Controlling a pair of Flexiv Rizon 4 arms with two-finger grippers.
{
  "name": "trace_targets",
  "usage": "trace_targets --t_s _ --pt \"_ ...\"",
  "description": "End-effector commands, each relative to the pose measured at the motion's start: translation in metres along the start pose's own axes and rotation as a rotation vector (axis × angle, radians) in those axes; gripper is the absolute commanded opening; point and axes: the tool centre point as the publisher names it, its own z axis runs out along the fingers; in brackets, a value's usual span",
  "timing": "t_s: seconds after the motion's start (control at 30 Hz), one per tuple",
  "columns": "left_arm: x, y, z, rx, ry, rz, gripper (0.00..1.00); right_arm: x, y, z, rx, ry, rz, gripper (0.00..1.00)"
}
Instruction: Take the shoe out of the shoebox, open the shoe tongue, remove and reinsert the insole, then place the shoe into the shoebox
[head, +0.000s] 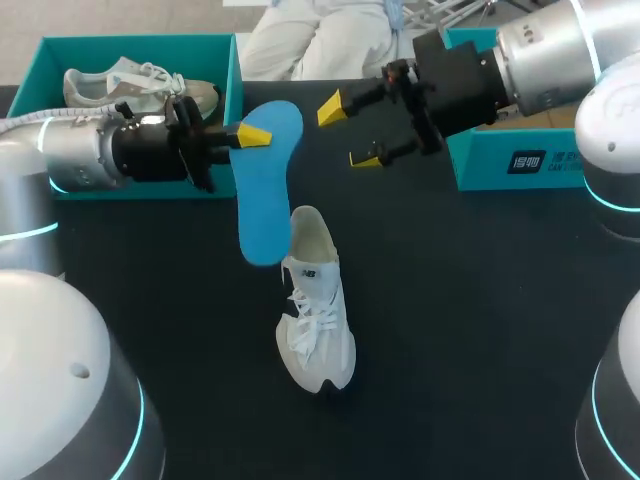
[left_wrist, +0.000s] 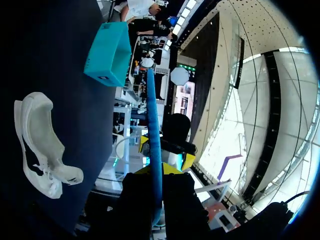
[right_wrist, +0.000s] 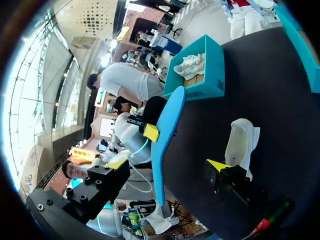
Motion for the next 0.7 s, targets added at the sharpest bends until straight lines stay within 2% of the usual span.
trace_targets --t_s 0.03,0.5,0.57,0.63,0.7 --pt "-0.002 0.004 0.002 0.023 -0.001 0.037 0.0 0.014 0.004 0.005 0.031 -0.22 0.076 1.0" --pt "-0.016 -0.004 0.004 0.061 -0.089 0.103 0.0 0.014 0.004 0.005 0.031 -0.22 0.076 1.0" --pt "-0.016 -0.004 0.004 0.061 -0.089 0.103 0.0 0.008 0.002 0.01 0.061 -0.312 0.079 1.0" --pt "-0.016 -0.004 0.004 0.061 -0.089 0.103 0.0 0.005 0.0 0.015 0.039 -0.404 0.059 1.0" --pt "-0.016 -0.004 0.004 0.061 -0.089 0.103 0.0 0.005 -0.002 0.019 0.025 -0.445 0.033 1.0"
